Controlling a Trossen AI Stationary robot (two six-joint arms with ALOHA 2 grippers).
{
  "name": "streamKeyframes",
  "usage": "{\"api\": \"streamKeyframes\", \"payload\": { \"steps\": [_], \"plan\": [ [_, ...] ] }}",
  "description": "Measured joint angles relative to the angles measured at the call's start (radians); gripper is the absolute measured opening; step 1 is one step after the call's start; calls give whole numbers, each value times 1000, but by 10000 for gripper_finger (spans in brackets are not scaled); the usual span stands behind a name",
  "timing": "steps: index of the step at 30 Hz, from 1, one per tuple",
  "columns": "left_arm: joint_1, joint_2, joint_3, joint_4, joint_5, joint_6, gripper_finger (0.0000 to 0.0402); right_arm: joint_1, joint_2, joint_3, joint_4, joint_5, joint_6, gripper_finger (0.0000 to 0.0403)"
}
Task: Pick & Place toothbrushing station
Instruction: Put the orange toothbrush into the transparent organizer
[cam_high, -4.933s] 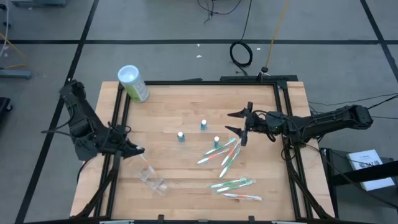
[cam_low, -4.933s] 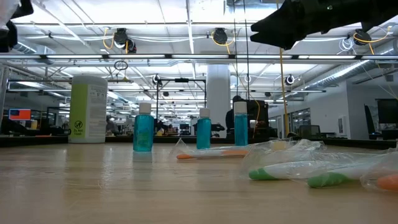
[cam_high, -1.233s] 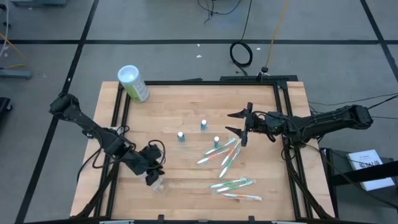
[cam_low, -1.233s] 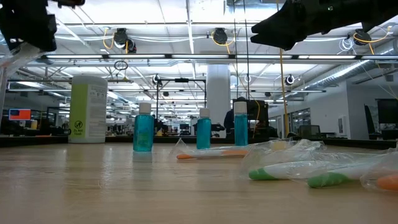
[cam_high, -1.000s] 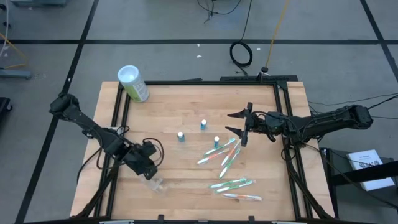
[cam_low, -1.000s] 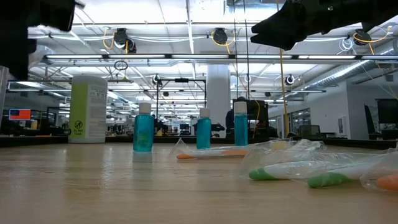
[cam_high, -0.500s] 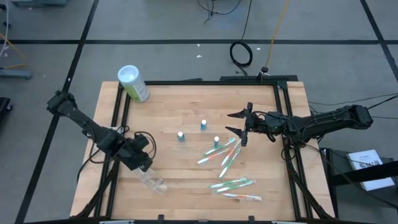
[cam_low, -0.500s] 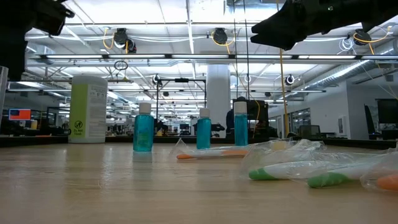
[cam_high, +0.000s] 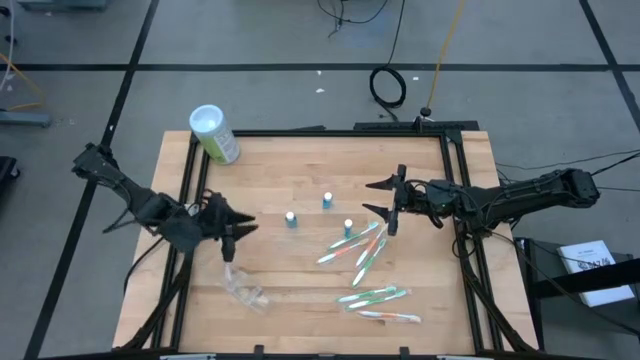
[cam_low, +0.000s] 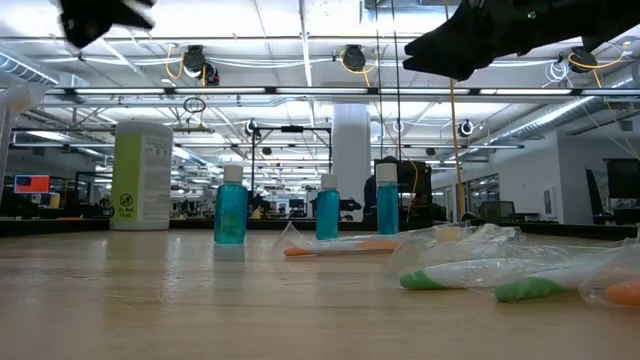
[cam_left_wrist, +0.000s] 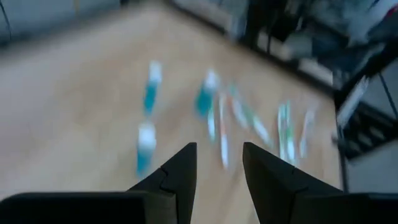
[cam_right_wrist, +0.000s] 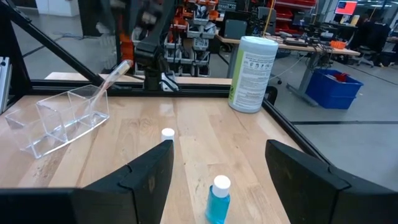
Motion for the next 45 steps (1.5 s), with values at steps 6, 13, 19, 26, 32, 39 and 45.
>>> {"api": "streamKeyframes", "payload": {
  "steps": [6, 13, 19, 26, 32, 39, 45],
  "plan": [
    [48, 51, 0, 292, 103, 370, 131, 0, 0, 0, -17, -45, 2, 247],
    [193, 239, -28, 502, 502, 457, 131, 0, 0, 0, -15, -101, 3, 247],
    [250, 357, -31, 635, 613, 572, 131, 2, 0, 0, -54, -120, 27, 247],
    [321, 318, -31, 588, 617, 663, 131, 135, 0, 0, -150, -148, 29, 247],
    [410, 234, -56, 577, 627, 727, 131, 381, 14, 61, -375, 64, 181, 247],
    [497, 193, -217, 868, 723, 630, 131, 629, 152, 174, -612, 154, 533, 247],
    [501, 199, -274, 958, 705, 555, 131, 735, 329, 205, -680, 95, 751, 247]
  ]
}}
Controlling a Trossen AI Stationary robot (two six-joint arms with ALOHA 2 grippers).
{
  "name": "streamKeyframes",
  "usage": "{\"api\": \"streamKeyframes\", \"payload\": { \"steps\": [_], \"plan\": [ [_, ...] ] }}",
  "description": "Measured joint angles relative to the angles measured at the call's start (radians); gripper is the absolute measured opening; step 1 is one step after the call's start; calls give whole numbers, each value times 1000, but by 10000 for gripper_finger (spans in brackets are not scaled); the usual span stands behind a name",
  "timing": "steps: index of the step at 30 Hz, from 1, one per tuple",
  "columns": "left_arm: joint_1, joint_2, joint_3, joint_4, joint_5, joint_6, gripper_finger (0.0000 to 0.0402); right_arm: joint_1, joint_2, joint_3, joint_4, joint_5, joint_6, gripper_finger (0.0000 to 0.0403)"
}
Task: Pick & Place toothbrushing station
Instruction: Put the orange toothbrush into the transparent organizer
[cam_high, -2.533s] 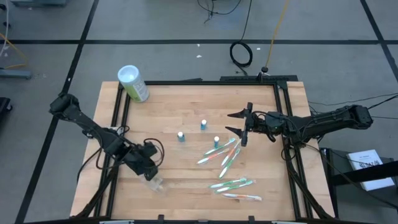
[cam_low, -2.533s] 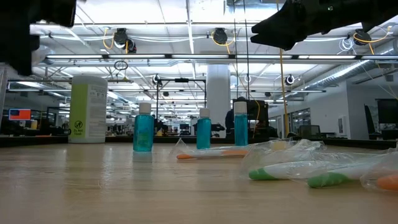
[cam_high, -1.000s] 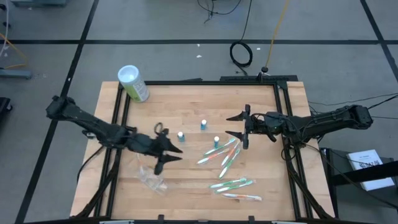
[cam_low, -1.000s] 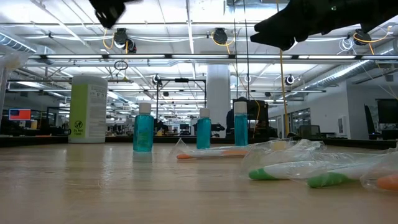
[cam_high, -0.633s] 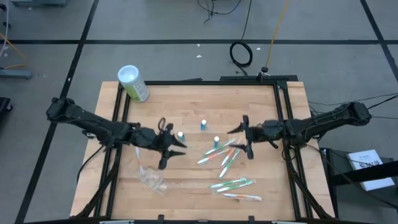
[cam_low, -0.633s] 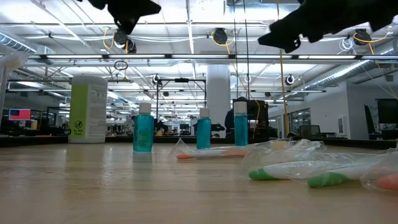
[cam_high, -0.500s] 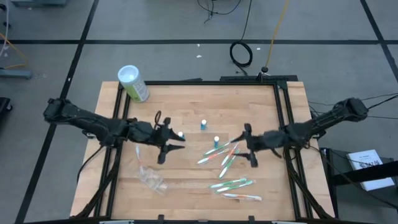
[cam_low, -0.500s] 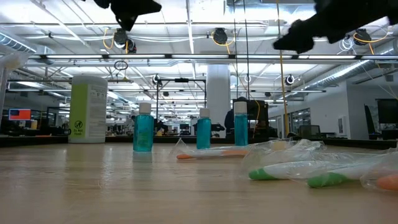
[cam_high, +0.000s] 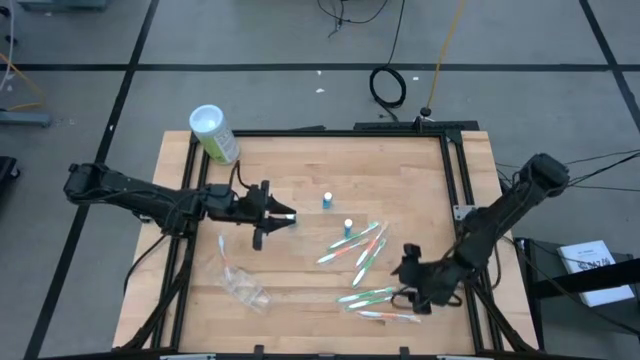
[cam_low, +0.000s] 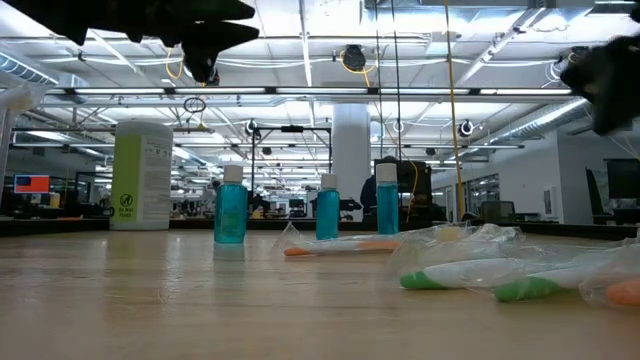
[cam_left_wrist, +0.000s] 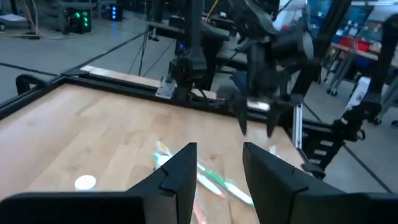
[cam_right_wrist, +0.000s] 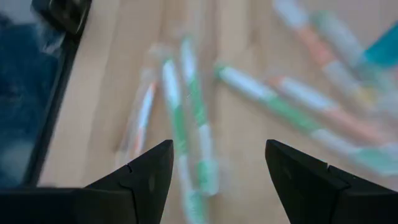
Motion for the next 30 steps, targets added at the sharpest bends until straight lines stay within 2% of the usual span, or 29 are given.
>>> {"api": "streamKeyframes", "payload": {
  "steps": [8, 14, 20, 24, 30],
  "plan": [
    [-1, 0, -4, -1, -15, -13, 131, -7, 211, 1, 214, -178, 18, 247],
    [-1, 0, -4, -6, -20, -6, 131, -9, 271, 1, 218, -276, 127, 247],
    [-1, 0, -4, -10, -20, 30, 131, -19, 254, 0, 165, -281, 191, 247],
    [-1, 0, -4, -14, -20, 57, 131, -26, 207, 1, 177, -275, 148, 247],
    [0, 0, -4, -15, -20, 72, 131, -9, 170, 11, 290, -245, 170, 247]
  ]
}}
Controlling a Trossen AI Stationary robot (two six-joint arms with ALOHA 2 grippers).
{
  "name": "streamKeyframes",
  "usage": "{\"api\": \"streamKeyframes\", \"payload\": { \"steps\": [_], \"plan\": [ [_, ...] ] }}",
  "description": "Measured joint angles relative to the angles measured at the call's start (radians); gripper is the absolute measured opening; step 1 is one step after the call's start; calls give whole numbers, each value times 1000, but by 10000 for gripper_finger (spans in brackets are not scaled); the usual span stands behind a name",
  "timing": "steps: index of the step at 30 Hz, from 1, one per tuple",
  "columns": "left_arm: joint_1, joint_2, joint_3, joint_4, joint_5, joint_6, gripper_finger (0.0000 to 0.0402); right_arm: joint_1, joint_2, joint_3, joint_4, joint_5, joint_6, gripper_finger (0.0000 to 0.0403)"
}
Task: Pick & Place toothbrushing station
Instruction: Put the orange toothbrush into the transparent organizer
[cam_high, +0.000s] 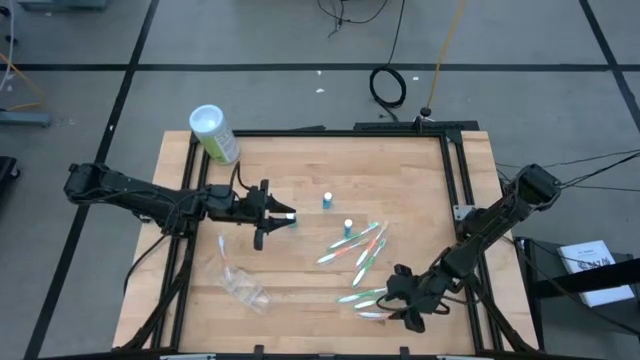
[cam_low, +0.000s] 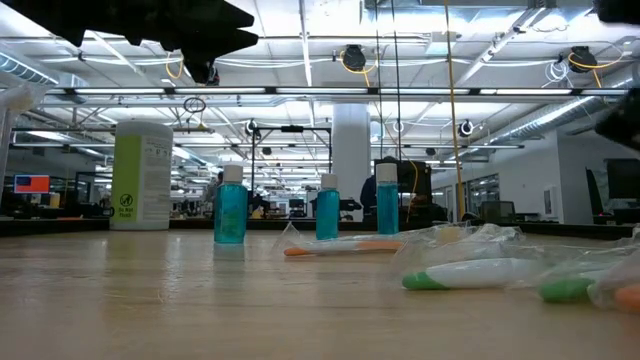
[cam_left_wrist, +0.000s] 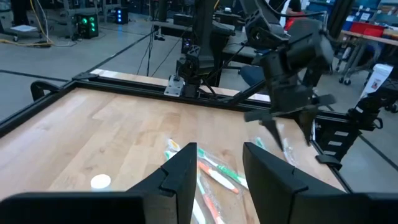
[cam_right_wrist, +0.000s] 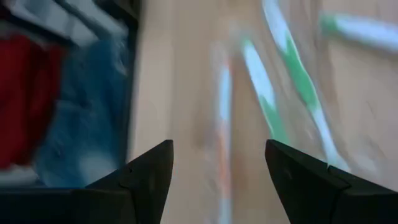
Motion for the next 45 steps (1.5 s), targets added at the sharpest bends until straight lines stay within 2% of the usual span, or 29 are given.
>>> {"api": "streamKeyframes", "payload": {
  "steps": [8, 12, 15, 18, 22, 24, 29, 32, 37, 45],
  "plan": [
    [0, 0, 0, 0, 0, -4, 131, 53, 122, 144, -124, 84, -23, 237],
    [0, 0, 0, 1, 0, -16, 131, 52, 214, 233, -147, 93, -124, 217],
    [0, 0, 0, 1, -1, -37, 131, 46, 262, 281, -84, -7, -155, 205],
    [0, 0, 0, 1, -1, -57, 131, 46, 295, 286, -60, -124, -98, 198],
    [-8, 0, 0, 0, -1, -71, 131, 54, 316, 285, -173, -210, 50, 191],
    [-10, 0, 0, 0, -1, -71, 131, 70, 316, 285, -254, -217, 121, 186],
    [-11, 0, 0, -7, -1, -72, 131, 96, 307, 285, -458, -195, 241, 172],
    [-12, 0, 0, -8, -1, -72, 131, 99, 308, 270, -553, -127, 272, 163],
    [-13, 0, 0, -8, -1, -60, 131, 76, 308, 216, -625, -18, 264, 147],
    [-13, 0, 0, -8, 5, -57, 131, -3, 301, 112, -670, 18, 268, 121]
  ]
}}
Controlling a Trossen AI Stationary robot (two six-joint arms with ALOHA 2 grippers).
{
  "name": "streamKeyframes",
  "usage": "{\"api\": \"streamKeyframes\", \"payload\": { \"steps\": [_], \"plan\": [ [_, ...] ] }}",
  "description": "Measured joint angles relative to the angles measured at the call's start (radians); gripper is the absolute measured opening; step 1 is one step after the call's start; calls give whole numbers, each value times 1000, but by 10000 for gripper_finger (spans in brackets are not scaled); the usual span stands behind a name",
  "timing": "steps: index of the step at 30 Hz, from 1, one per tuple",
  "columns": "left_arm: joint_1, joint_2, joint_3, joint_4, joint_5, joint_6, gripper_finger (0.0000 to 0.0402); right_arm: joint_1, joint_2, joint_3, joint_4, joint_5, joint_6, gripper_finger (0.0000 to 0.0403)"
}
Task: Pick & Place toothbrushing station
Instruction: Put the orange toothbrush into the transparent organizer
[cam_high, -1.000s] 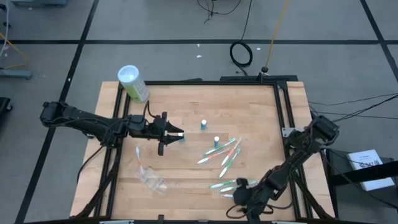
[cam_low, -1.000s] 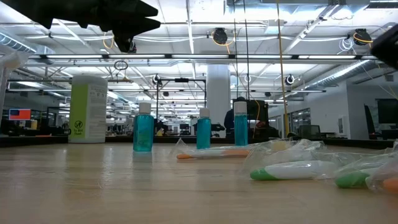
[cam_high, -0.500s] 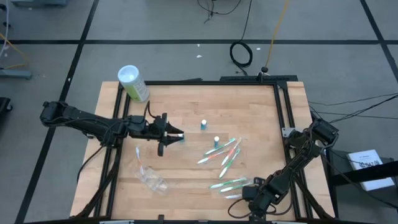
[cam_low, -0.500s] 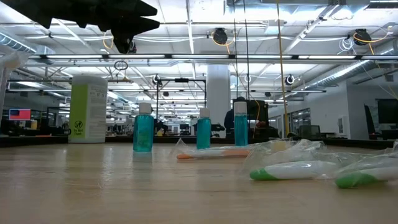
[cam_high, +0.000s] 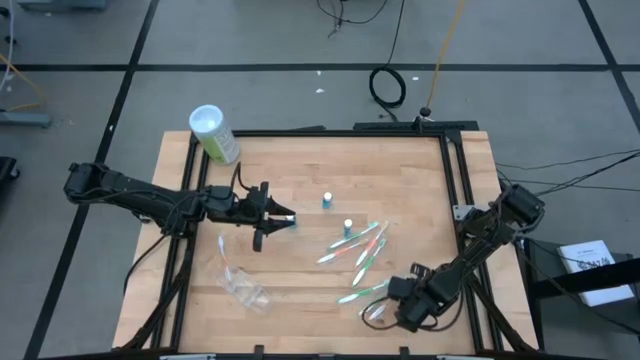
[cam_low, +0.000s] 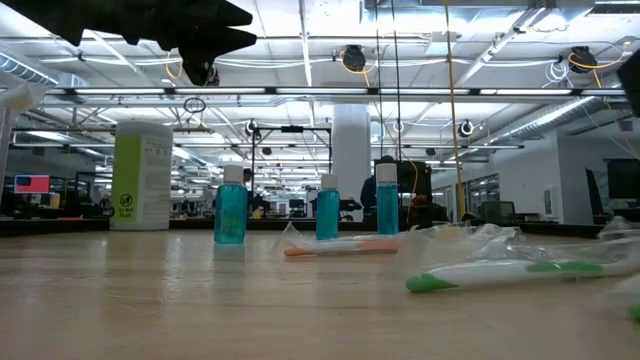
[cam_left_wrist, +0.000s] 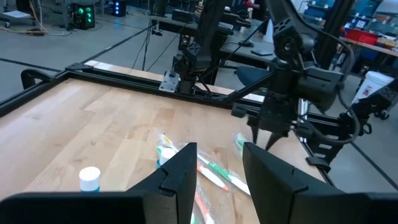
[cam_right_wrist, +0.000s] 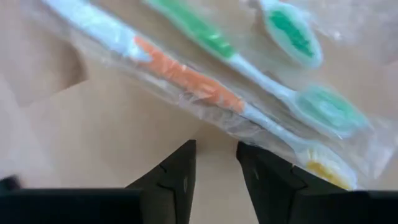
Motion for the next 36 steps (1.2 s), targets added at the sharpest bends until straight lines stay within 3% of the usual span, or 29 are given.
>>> {"api": "streamKeyframes", "payload": {
  "steps": [6, 9, 16, 20, 26, 32, 36],
  "plan": [
    [0, 0, 0, 0, 3, 5, 131, -72, -6, -8, -40, 59, 26, 106],
    [0, 0, 0, 0, 3, 9, 131, -115, -23, -19, -33, 165, 12, 100],
    [0, 0, 0, 0, 3, 39, 131, -160, -129, -25, 153, 308, -176, 95],
    [0, 0, 0, 1, 4, 49, 131, -189, -186, -24, 218, 391, -204, 95],
    [0, 0, 0, 1, 4, 49, 131, -202, -220, -23, 315, 341, -237, 121],
    [0, 0, 0, 0, 5, 65, 131, -200, -220, -22, 358, 134, -187, 188],
    [0, 0, 0, 0, 5, 64, 131, -195, -214, -21, 343, 136, -104, 208]
  ]
}}
